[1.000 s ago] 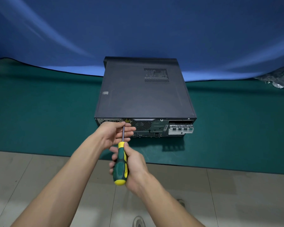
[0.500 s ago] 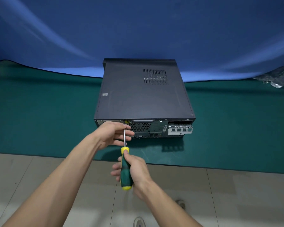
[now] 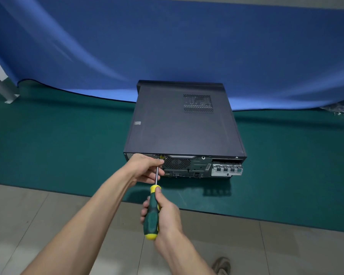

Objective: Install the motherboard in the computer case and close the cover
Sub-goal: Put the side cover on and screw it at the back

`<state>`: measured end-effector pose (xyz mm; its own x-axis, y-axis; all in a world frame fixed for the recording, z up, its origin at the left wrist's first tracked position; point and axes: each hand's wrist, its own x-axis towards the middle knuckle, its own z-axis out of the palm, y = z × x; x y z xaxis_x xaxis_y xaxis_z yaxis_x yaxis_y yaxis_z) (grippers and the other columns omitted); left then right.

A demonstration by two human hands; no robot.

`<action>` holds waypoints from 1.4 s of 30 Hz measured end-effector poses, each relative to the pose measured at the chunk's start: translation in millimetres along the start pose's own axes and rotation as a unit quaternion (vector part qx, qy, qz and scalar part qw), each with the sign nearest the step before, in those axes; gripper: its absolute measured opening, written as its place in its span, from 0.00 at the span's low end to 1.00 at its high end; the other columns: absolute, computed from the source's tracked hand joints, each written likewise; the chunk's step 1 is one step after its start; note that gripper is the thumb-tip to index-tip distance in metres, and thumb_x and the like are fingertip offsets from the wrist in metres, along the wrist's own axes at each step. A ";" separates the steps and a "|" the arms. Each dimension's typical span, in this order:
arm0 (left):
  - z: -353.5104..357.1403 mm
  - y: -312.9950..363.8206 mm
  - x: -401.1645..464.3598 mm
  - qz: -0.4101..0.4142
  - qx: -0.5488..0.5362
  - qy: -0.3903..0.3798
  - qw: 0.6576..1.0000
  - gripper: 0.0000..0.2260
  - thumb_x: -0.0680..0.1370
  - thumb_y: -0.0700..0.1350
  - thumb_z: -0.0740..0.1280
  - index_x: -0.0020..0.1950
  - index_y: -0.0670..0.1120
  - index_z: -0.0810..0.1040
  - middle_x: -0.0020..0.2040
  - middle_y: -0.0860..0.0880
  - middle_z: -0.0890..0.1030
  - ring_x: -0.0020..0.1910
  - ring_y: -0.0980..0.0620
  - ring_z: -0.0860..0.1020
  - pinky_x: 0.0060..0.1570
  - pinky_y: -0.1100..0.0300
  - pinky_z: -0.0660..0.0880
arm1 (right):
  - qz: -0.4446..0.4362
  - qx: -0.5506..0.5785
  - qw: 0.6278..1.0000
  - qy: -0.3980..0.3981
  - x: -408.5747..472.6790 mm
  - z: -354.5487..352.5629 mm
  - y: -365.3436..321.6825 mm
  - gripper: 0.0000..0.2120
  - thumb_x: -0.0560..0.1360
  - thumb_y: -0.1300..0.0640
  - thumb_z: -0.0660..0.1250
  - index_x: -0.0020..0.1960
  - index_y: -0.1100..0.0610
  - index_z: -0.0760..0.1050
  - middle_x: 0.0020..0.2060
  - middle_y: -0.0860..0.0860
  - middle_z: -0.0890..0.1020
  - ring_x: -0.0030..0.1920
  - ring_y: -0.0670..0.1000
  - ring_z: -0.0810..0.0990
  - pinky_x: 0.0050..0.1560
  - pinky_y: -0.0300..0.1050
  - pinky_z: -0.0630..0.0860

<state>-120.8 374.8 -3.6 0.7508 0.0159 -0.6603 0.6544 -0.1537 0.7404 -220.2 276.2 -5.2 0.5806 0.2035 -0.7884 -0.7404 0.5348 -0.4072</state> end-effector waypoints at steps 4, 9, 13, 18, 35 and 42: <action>0.0 3.8 -4.4 -0.019 0.018 -0.069 0.997 0.10 0.81 0.43 0.61 0.46 0.40 0.78 0.37 0.45 0.85 0.28 0.54 0.81 0.26 0.65 0.75 | 0.044 0.036 0.997 -0.051 -2.1 -2.9 -6.8 0.19 0.81 0.48 0.58 0.41 0.61 0.76 0.27 0.53 0.78 0.22 0.50 0.74 0.23 0.36 0.68; 5.5 2.3 -4.8 0.010 0.039 0.018 0.999 0.07 0.75 0.40 0.69 0.42 0.36 0.79 0.31 0.44 0.83 0.22 0.51 0.79 0.23 0.63 0.75 | 0.005 -0.150 0.989 -0.005 -2.1 -4.6 -6.6 0.16 0.75 0.45 0.68 0.45 0.59 0.74 0.31 0.53 0.78 0.26 0.51 0.77 0.27 0.39 0.71; 6.8 -1.8 -4.3 0.029 0.054 0.032 0.998 0.07 0.76 0.42 0.68 0.44 0.37 0.79 0.31 0.44 0.83 0.23 0.51 0.78 0.24 0.63 0.75 | -0.022 -0.140 0.989 0.044 3.5 -1.5 3.1 0.11 0.77 0.54 0.68 0.41 0.59 0.70 0.27 0.52 0.76 0.24 0.49 0.74 0.26 0.39 0.69; -10.1 0.4 -5.4 0.001 0.006 -0.055 0.998 0.07 0.79 0.39 0.63 0.49 0.37 0.78 0.41 0.43 0.85 0.33 0.50 0.83 0.28 0.61 0.77 | 0.062 0.044 0.995 -0.062 -1.5 0.2 0.5 0.20 0.79 0.47 0.60 0.38 0.60 0.78 0.26 0.52 0.76 0.23 0.50 0.74 0.24 0.37 0.69; -8.9 2.3 -1.4 -0.002 0.036 -0.048 0.998 0.06 0.77 0.40 0.66 0.46 0.38 0.80 0.36 0.44 0.84 0.30 0.51 0.82 0.28 0.63 0.78 | 0.062 0.018 0.995 -0.080 5.3 -4.6 -4.5 0.23 0.80 0.43 0.56 0.46 0.61 0.78 0.30 0.54 0.81 0.25 0.50 0.77 0.26 0.37 0.71; -2.0 4.8 4.8 0.019 0.104 0.034 0.994 0.09 0.70 0.43 0.75 0.39 0.38 0.81 0.30 0.43 0.82 0.22 0.54 0.78 0.22 0.66 0.73 | -0.022 -0.101 0.994 0.026 9.1 3.4 -6.5 0.12 0.75 0.53 0.70 0.46 0.62 0.73 0.30 0.54 0.77 0.22 0.49 0.74 0.24 0.39 0.71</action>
<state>-113.9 376.2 -3.0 0.7834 0.0713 -0.6174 0.5981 -0.3567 0.7177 -209.0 277.3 -8.1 0.6001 0.1376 -0.7880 -0.7702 0.3654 -0.5228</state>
